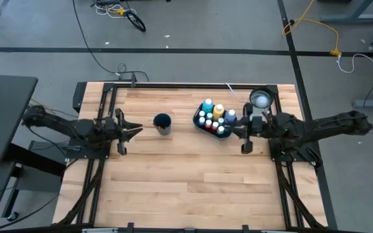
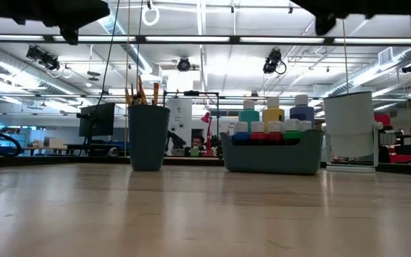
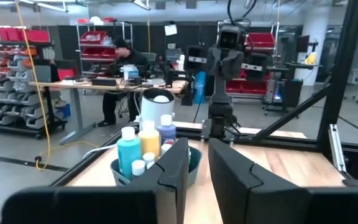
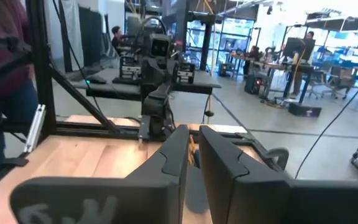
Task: Pick & Place Paint Supplies
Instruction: Return to Home Position
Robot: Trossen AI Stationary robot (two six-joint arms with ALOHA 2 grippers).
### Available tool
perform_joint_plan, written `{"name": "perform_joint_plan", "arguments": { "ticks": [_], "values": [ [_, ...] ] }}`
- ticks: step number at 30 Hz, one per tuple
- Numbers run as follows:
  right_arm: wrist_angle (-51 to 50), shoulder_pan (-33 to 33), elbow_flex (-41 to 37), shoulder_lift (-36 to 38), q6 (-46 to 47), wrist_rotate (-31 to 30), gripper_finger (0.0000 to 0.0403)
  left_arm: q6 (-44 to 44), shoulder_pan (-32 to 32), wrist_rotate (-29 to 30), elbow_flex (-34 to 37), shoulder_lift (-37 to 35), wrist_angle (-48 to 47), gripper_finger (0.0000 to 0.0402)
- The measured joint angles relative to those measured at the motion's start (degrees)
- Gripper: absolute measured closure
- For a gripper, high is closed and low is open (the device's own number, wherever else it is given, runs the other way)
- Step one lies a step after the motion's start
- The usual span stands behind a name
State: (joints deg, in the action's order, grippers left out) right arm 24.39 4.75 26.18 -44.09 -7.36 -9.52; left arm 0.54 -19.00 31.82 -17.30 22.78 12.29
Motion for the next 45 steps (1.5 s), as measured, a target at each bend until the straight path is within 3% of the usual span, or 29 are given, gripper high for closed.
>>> {"name": "perform_joint_plan", "arguments": {
  "ticks": [3, 8, 16, 24, 34, 39, 45],
  "values": [
    [0.4, 0.0, -4.9, 5.4, 1.1, 0.0, 0.036, 0.5, 2.0, -1.9, 0.9, -2.8, -1.9, 0.0334],
    [0.4, 0.0, -10.2, 12.5, 1.0, 0.3, 0.036, 1.5, 3.5, 0.2, 0.9, -8.4, -6.8, 0.0334],
    [0.3, 0.0, -16.5, 22.5, 1.2, 7.2, 0.036, -0.4, 3.8, -0.1, 0.9, -11.7, -13.2, 0.0334],
    [-0.1, 0.0, -19.3, 27.7, 0.9, 7.4, 0.036, -0.1, 3.8, -0.1, 9.4, -11.7, -2.0, 0.0334],
    [-3.2, 0.0, -20.7, 31.7, 1.2, 7.4, 0.036, 4.0, 4.5, 0.1, 11.0, -11.7, -0.7, 0.0334],
    [-6.2, 0.0, -20.7, 32.8, 3.3, 7.5, 0.036, 2.8, 6.7, -4.2, 12.9, -11.7, 1.1, 0.0334],
    [-8.1, 0.0, -20.7, 32.8, 4.9, 12.2, 0.036, 1.9, 8.4, -4.9, 15.7, -11.7, 3.9, 0.0334]
  ]
}}
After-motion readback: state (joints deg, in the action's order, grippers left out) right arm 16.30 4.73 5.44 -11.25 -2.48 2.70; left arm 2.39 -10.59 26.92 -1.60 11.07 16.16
